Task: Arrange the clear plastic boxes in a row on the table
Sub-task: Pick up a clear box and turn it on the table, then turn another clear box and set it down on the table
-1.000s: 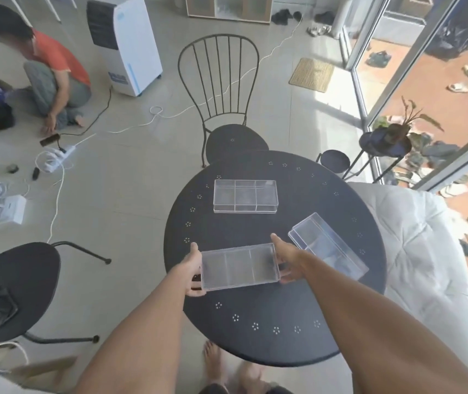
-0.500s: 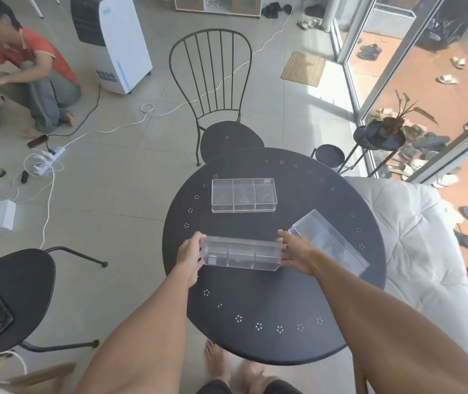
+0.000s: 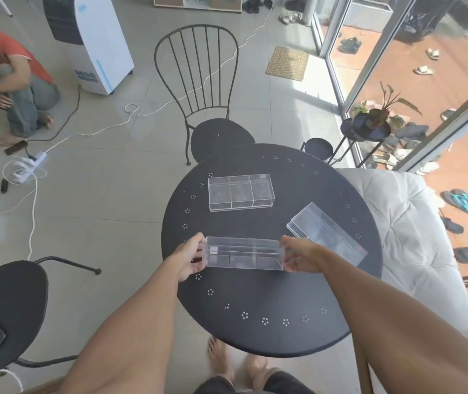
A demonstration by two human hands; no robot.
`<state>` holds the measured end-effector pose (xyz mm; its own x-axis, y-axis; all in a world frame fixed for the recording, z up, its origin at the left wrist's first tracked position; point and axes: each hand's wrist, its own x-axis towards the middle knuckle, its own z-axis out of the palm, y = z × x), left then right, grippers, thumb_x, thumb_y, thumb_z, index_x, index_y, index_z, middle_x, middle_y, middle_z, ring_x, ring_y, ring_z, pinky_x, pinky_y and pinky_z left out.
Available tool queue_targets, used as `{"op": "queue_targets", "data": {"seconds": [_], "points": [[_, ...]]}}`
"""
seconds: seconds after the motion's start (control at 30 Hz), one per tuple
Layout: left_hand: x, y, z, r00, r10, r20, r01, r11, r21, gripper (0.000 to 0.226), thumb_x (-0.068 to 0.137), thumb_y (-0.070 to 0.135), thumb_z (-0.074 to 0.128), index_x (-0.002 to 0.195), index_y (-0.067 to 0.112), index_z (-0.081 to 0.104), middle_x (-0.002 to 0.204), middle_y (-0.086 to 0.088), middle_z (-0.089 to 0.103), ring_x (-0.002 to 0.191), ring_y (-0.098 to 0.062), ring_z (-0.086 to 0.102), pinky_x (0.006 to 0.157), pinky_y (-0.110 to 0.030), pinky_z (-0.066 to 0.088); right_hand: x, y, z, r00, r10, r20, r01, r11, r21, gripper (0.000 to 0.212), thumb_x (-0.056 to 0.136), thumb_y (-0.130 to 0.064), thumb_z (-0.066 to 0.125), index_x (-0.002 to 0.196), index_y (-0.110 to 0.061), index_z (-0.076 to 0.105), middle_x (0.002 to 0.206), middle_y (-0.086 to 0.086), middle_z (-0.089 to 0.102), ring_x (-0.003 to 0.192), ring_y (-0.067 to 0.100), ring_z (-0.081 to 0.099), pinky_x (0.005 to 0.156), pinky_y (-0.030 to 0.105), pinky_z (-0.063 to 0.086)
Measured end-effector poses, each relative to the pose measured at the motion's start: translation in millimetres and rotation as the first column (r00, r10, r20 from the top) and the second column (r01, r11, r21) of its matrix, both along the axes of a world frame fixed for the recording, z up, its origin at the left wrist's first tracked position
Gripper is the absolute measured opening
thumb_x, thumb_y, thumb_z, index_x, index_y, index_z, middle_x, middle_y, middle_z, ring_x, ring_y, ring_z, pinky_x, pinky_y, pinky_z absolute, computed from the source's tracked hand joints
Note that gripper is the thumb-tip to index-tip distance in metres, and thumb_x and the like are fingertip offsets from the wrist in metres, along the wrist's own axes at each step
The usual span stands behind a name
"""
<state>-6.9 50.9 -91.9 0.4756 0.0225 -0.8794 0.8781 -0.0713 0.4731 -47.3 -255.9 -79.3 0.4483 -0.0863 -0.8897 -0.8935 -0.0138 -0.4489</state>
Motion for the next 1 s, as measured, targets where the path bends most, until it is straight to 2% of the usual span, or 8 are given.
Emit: {"op": "queue_targets", "data": {"seconds": [0.1, 0.2, 0.33, 0.47, 0.63, 0.77, 0.87, 1.0], "points": [[-4, 7, -4, 0.997, -0.070, 0.043, 0.070, 0.998, -0.008, 0.023, 0.083, 0.027, 0.063, 0.099, 0.012, 0.068, 0.112, -0.009, 0.069, 0.091, -0.026, 0.064, 0.076, -0.033, 0.057, -8, 6, -2, 0.998, 0.008, 0.062, -0.008, 1.000, -0.007, 0.014, 0.101, -0.015, 0.066, 0.107, -0.002, 0.069, 0.090, 0.015, 0.069, 0.073, 0.028, 0.067, 0.073, 0.039, 0.059], [-8, 13, -10, 0.995, -0.091, 0.050, 0.093, 0.995, -0.043, 0.025, 0.089, 0.016, 0.060, 0.112, 0.008, 0.068, 0.125, -0.009, 0.067, 0.108, -0.031, 0.068, 0.096, -0.042, 0.058, -16, 15, -7, 0.992, 0.056, 0.117, -0.045, 0.994, -0.099, 0.012, 0.101, -0.005, 0.062, 0.112, -0.001, 0.064, 0.087, 0.012, 0.068, 0.062, 0.020, 0.067, 0.061, 0.034, 0.062], [-5, 16, -12, 0.994, -0.057, 0.091, 0.063, 0.996, -0.062, 0.026, 0.092, 0.017, 0.052, 0.108, 0.006, 0.070, 0.118, -0.008, 0.073, 0.104, -0.034, 0.073, 0.096, -0.046, 0.058, -25, 23, -8, 0.987, 0.093, 0.131, -0.072, 0.985, -0.158, 0.014, 0.098, 0.003, 0.063, 0.112, 0.002, 0.061, 0.086, 0.012, 0.067, 0.055, 0.016, 0.073, 0.050, 0.025, 0.060], [1, 5, -9, 0.979, -0.138, 0.149, 0.120, 0.985, 0.124, 0.035, 0.094, 0.029, 0.049, 0.106, 0.006, 0.071, 0.108, -0.012, 0.075, 0.091, -0.031, 0.074, 0.077, -0.036, 0.060, -31, 28, -6, 0.982, 0.142, 0.122, -0.117, 0.974, -0.191, 0.014, 0.098, -0.004, 0.067, 0.113, -0.003, 0.065, 0.086, 0.010, 0.069, 0.074, 0.027, 0.073, 0.073, 0.033, 0.066], [34, -28, 7, 0.890, -0.227, 0.395, -0.012, 0.855, 0.519, 0.032, 0.093, 0.033, 0.049, 0.096, 0.012, 0.073, 0.098, -0.012, 0.075, 0.096, -0.036, 0.067, 0.079, -0.037, 0.050, -24, -3, 10, 0.962, 0.173, 0.213, -0.066, 0.898, -0.434, 0.023, 0.101, -0.016, 0.057, 0.102, -0.004, 0.077, 0.074, 0.006, 0.071, 0.062, 0.025, 0.065, 0.054, 0.026, 0.057], [64, -90, 26, 0.820, -0.303, 0.486, 0.136, 0.927, 0.349, 0.031, 0.091, 0.034, 0.055, 0.103, 0.015, 0.076, 0.093, 0.000, 0.078, 0.086, -0.024, 0.071, 0.083, -0.035, 0.056, -24, -49, 24, 0.948, -0.047, 0.315, 0.191, 0.875, -0.446, 0.024, 0.101, -0.021, 0.058, 0.093, -0.005, 0.073, 0.080, 0.011, 0.072, 0.060, 0.028, 0.064, 0.059, 0.034, 0.059], [78, -142, 34, 0.883, -0.318, 0.346, 0.326, 0.945, 0.037, 0.022, 0.094, 0.027, 0.057, 0.099, 0.016, 0.074, 0.091, 0.000, 0.076, 0.068, -0.018, 0.066, 0.062, -0.028, 0.052, -31, -83, 28, 0.948, -0.090, 0.304, 0.250, 0.802, -0.542, 0.028, 0.102, -0.030, 0.055, 0.094, -0.009, 0.071, 0.076, 0.009, 0.074, 0.046, 0.022, 0.070, 0.049, 0.030, 0.061], [88, -194, 36, 0.907, -0.384, 0.175, 0.412, 0.894, -0.174, 0.026, 0.101, 0.031, 0.052, 0.099, 0.013, 0.070, 0.103, -0.005, 0.073, 0.085, -0.028, 0.071, 0.071, -0.035, 0.057, -44, -120, 20, 0.934, -0.229, 0.273, 0.348, 0.754, -0.557, 0.043, 0.102, -0.033, 0.054, 0.101, 0.004, 0.076, 0.070, 0.010, 0.069, 0.047, 0.024, 0.062, 0.045, 0.030, 0.059]]}}
